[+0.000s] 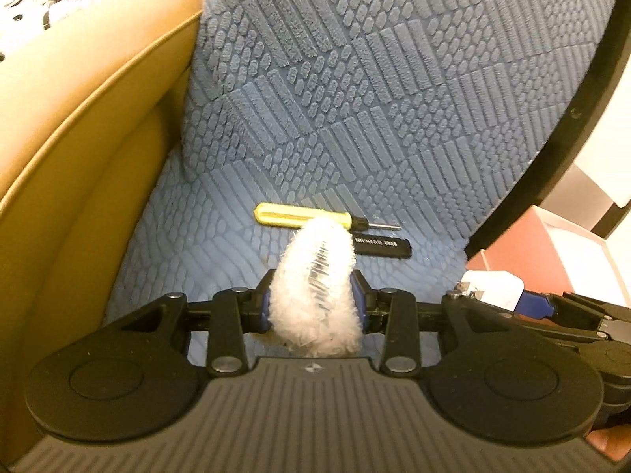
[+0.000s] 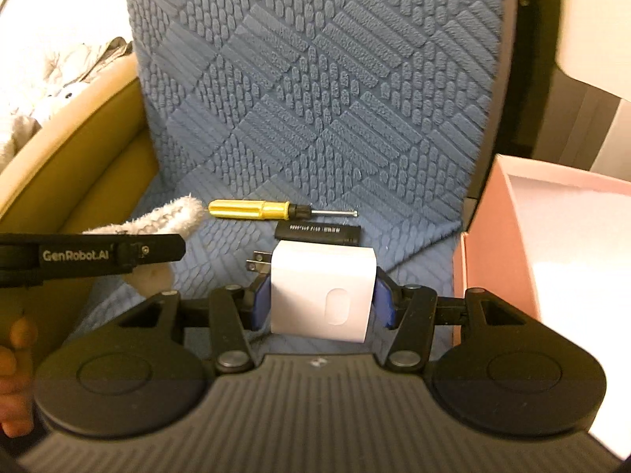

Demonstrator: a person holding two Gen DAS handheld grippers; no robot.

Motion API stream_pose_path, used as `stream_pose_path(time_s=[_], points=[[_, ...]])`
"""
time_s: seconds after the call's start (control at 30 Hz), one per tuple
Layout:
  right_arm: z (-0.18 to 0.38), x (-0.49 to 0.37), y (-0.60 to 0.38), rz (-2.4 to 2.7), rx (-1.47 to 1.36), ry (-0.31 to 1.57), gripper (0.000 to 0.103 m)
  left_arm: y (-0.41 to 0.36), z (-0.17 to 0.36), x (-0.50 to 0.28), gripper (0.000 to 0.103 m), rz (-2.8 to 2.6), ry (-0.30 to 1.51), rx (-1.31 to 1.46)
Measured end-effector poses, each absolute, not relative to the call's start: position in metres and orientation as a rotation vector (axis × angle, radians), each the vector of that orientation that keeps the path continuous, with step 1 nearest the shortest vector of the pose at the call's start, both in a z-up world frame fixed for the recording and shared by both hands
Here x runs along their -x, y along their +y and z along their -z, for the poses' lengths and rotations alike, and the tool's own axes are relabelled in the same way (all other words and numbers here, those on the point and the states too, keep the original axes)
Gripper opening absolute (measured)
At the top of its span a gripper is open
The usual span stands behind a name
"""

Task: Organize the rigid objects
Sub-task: 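Lift the fluffy toy and charger and carry them toward the pink box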

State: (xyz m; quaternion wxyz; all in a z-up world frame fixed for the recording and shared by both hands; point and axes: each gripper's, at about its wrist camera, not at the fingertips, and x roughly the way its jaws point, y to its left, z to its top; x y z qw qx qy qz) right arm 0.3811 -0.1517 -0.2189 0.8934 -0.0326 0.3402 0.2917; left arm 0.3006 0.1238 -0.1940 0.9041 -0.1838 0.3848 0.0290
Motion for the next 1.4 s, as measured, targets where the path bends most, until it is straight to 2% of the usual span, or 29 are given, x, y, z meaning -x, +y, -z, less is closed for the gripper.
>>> stream_pose_path(time_s=[0.7, 1.17, 1.4], points=[[0.218, -0.299, -0.195, -0.597, 0.028, 0.72, 0.055, 0.081, 0.179, -0.21, 0.043, -0.061, 0.772, 0.417], [0.213, -0.275, -0.228, -0.599, 0.007, 0.731, 0.055, 0.056, 0.152, -0.182, 0.042, -0.08, 0.744, 0.417], [0.191, -0.269, -0.252, -0.605, -0.005, 0.713, 0.055, 0.036, 0.127, -0.175, 0.042, -0.071, 0.727, 0.449]])
